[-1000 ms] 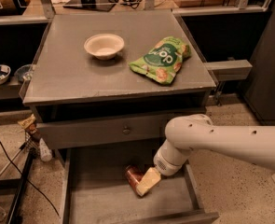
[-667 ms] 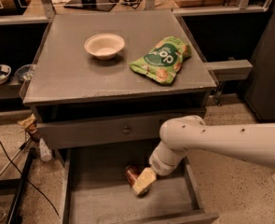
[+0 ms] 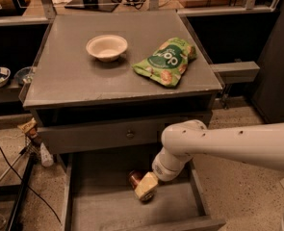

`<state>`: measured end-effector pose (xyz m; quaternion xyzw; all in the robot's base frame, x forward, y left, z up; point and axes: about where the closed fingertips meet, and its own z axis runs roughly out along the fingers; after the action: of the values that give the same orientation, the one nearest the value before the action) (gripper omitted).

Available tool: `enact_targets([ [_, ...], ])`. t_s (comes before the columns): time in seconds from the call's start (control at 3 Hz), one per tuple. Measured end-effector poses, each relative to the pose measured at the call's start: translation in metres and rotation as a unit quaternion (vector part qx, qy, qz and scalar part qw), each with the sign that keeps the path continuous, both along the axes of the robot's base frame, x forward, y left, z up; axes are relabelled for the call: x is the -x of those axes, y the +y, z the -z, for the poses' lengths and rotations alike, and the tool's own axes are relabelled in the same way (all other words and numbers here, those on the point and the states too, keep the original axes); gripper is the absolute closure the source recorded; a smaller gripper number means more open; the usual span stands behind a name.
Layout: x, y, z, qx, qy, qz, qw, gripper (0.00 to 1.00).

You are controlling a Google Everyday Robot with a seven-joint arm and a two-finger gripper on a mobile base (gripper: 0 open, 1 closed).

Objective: Pick coke can from middle drawer and place on counter

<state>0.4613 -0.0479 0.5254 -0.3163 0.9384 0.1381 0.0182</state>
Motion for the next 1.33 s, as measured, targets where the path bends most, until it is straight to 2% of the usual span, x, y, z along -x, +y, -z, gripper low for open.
enact_targets([
  [0.33,0.000,0.000,0.001,-0.001,0.001,0.001,1.0000,0.00],
  [0.67,0.001,0.007,0.013,-0.006,0.009,0.025,0.9996,0.00],
  [1.0,-0.002,0.010,0.027,-0.016,0.017,0.064,0.9977,0.00],
  [1.33,-0.004,0.015,0.035,-0.028,0.013,0.084,0.9960,0.00],
])
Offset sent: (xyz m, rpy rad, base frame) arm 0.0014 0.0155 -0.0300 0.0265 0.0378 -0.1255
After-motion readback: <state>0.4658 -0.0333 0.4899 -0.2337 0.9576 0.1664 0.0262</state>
